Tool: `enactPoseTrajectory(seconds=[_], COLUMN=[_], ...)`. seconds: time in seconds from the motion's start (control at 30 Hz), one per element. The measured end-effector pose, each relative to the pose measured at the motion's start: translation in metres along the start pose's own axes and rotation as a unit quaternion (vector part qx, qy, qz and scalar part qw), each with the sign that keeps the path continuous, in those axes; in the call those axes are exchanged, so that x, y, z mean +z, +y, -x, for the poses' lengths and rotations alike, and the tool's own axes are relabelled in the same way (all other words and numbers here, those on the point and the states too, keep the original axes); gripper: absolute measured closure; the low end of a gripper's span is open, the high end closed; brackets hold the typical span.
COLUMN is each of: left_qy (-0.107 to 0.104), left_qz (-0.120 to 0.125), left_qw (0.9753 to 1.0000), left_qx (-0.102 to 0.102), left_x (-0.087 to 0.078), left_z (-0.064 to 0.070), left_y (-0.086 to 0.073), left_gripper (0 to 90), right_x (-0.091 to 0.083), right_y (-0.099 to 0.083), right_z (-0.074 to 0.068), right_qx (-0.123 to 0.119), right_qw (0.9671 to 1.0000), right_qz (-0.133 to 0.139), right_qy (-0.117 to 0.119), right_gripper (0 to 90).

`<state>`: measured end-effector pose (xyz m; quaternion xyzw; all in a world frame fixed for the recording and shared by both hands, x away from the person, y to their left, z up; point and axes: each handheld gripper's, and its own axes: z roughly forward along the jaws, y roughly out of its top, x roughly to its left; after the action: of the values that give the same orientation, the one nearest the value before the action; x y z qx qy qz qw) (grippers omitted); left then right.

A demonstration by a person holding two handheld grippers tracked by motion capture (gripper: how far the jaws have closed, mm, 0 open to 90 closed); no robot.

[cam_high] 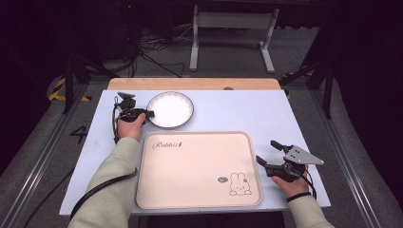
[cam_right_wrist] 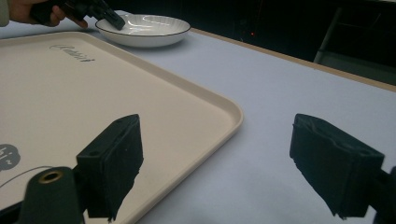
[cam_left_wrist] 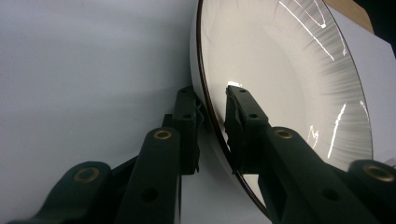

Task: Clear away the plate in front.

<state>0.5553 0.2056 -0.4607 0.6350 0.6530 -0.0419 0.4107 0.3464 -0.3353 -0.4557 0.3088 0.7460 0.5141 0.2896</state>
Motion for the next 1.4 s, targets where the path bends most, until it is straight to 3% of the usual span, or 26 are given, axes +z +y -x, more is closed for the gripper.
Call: enactPoseTrajectory(seconds=[0.63, 0.77, 0.9, 1.27, 1.4], left_qy=[0.001, -0.014, -0.03, -0.027, -0.036], left_qz=[0.019, 0.034, 0.044, 0.058, 0.061], left_qw=[0.9987, 0.9977, 0.9976, 0.9978, 0.9974], left_qx=[-0.047, -0.057, -0.045, -0.02, -0.016], left_x=[0.0, -0.003, -0.009, -0.023, -0.032], left_z=[0.002, 0.005, 0.012, 0.028, 0.032], left_y=[-0.002, -0.002, 0.001, 0.005, 0.007], left_gripper=[79.2, 81.8, 83.0, 80.5, 80.2], right_x=[0.0, 0.0, 0.0, 0.0, 0.0], right_y=[0.0, 0.0, 0.0, 0.0, 0.0], right_z=[0.0, 0.0, 0.0, 0.0, 0.0], right_qx=[0.001, 0.001, 0.0, 0.002, 0.0], right_qw=[1.0, 1.0, 1.0, 1.0, 1.0], right_qz=[0.0, 0.001, 0.001, 0.001, 0.001], right_qy=[0.0, 0.0, 0.001, 0.001, 0.001], right_gripper=[18.1, 18.0, 18.8, 19.0, 19.0])
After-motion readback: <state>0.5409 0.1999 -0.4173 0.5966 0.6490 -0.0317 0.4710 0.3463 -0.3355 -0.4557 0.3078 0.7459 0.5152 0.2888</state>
